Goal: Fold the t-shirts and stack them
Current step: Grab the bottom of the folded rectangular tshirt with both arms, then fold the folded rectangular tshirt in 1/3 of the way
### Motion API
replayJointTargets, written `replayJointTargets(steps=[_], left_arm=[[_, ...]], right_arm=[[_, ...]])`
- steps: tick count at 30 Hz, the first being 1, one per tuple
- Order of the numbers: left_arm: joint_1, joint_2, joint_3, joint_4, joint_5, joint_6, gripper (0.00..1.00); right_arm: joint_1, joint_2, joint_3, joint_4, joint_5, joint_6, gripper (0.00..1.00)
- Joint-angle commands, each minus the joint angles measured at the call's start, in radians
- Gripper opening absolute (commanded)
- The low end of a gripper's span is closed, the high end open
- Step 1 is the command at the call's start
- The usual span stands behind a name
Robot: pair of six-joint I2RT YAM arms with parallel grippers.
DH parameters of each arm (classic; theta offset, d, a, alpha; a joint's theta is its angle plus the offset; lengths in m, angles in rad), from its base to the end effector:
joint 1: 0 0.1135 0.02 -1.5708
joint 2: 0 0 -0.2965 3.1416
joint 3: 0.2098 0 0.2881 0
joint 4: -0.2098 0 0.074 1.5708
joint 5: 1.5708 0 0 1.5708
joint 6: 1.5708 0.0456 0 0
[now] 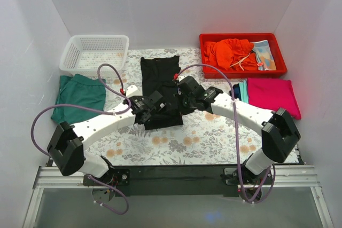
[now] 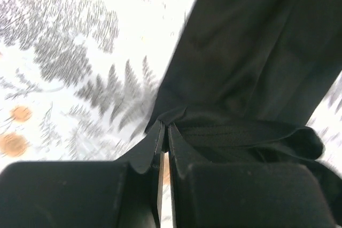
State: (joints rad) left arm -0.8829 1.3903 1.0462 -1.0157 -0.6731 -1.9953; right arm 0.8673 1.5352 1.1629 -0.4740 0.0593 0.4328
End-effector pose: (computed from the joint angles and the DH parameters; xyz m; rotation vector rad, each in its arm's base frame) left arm 0.1967 -0.1946 0.2594 -1.3677 2.0285 -0.1443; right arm 0.2433 0.2827 0.2737 -0.5079 2.4303 0.5108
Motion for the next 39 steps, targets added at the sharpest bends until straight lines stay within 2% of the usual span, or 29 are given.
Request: replayJointTargets(steps=[1,2,4,5,8,12,21,29,39], left_arm=[[0.133,0.033,0.044,0.162,-0.066,-0.099,0.0],[0.178,0.044,0.049,0.242,-0.043,-0.015,0.0],[0.219,0.094,0.064,0.311,-0.022,0.056,0.0],[0.258,0.12,0.086,0.398,0.024,0.149,0.0],[0.32,0.245,0.161,0.491,0.093,0.252,0.0],[0.363,0.413,0.3,0.482,0.139,0.326,0.0],[0.395,0.57,0.454,0.417,0.083,0.314,0.0],[0.404,0.587,0.495,0.385,0.032,0.299,0.0],[0.404,0.569,0.451,0.342,0.009,0.218,0.0]], right_arm=[[-0.059,0.075,0.11,-0.015,0.027,-0.075,0.01],[-0.07,0.109,0.125,-0.014,0.027,-0.092,0.01],[-0.097,0.149,0.18,-0.014,0.033,-0.104,0.01],[-0.109,0.187,0.201,-0.014,0.033,-0.109,0.01],[-0.155,0.274,0.289,-0.012,0.02,-0.129,0.01],[-0.212,0.394,0.421,-0.012,-0.015,-0.157,0.01],[-0.306,0.617,0.667,-0.04,-0.136,-0.163,0.01],[-0.344,0.691,0.707,-0.052,-0.2,-0.164,0.01],[-0.349,0.709,0.741,-0.061,-0.202,-0.164,0.01]])
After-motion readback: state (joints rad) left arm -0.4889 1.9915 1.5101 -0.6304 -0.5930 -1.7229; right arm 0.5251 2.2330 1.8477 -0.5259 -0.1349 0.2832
